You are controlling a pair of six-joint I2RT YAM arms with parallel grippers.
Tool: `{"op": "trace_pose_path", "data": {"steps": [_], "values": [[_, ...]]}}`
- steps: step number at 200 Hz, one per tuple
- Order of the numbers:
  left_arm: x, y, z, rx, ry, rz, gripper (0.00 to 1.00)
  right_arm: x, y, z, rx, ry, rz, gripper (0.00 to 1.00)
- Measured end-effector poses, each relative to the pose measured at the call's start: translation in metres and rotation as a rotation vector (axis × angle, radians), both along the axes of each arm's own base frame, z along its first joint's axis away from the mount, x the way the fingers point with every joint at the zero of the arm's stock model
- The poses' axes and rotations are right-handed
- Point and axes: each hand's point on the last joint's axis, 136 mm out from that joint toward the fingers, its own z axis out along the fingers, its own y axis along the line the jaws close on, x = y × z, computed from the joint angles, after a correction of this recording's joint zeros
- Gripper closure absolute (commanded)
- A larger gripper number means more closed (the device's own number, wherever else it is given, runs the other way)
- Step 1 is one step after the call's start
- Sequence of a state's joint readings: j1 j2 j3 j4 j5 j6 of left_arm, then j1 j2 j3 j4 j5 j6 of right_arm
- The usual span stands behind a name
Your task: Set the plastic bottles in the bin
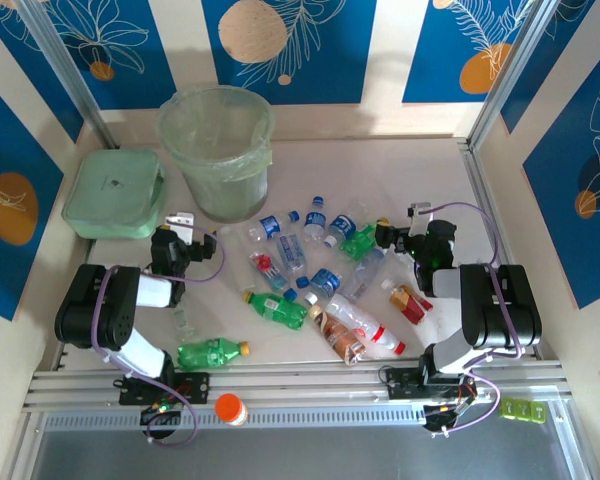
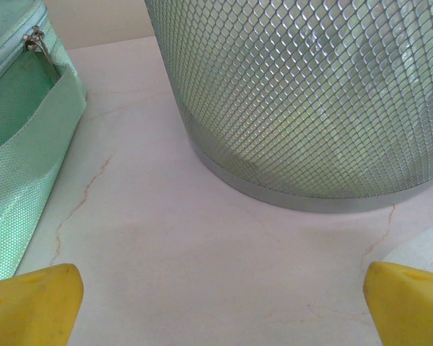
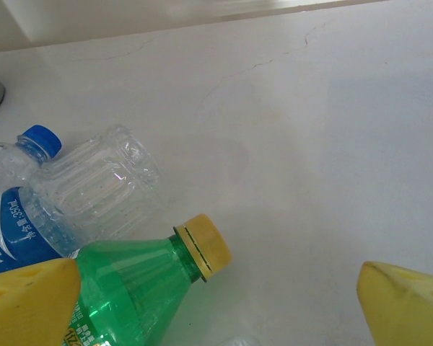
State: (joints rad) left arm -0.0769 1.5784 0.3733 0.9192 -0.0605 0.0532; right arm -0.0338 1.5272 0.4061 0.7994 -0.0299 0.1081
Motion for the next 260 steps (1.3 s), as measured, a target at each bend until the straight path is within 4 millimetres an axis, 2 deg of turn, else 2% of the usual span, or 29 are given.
{"op": "trace_pose_path", "data": {"steps": [56,70,84,101,117,136,170,196,215,228,245,260], "values": [[0.0,0.0,0.0,0.001,0.0,0.002,0.01,0.0,0.0,0.0,0.001,0.0,0.0,0.01],[-0.001,0.006,0.003,0.007,-0.007,0.031,0.01,0.0,-0.001,0.001,0.001,-0.002,-0.002,0.01],[-0.005,0.013,0.012,0.009,-0.026,0.074,0.01,-0.002,-0.002,0.006,0.001,-0.008,-0.009,0.01],[-0.009,0.018,0.036,0.009,-0.076,0.108,0.01,-0.005,-0.001,0.022,-0.004,-0.028,-0.012,0.01],[-0.013,0.023,0.066,0.007,-0.152,0.146,0.01,-0.005,0.003,0.043,-0.02,-0.054,-0.01,0.01],[-0.022,0.028,0.103,-0.025,-0.254,0.195,0.01,-0.005,0.018,0.078,-0.036,-0.112,0.011,0.01],[-0.048,0.022,0.16,-0.162,-0.382,0.223,0.01,-0.026,0.055,0.144,-0.031,-0.256,0.085,0.01],[-0.072,-0.013,0.187,-0.308,-0.408,0.131,0.01,-0.065,0.11,0.198,-0.008,-0.364,0.254,0.01],[-0.09,-0.037,0.2,-0.417,-0.351,0.056,0.01,-0.106,0.15,0.24,0.022,-0.416,0.406,0.01],[-0.101,-0.049,0.216,-0.471,-0.281,0.027,0.01,-0.133,0.171,0.266,0.042,-0.413,0.477,0.01],[-0.12,-0.054,0.243,-0.524,-0.183,0.009,0.01,-0.159,0.183,0.294,0.086,-0.349,0.509,0.01],[-0.139,-0.043,0.254,-0.572,-0.1,0.07,0.01,-0.165,0.166,0.304,0.14,-0.243,0.435,0.0]]}}
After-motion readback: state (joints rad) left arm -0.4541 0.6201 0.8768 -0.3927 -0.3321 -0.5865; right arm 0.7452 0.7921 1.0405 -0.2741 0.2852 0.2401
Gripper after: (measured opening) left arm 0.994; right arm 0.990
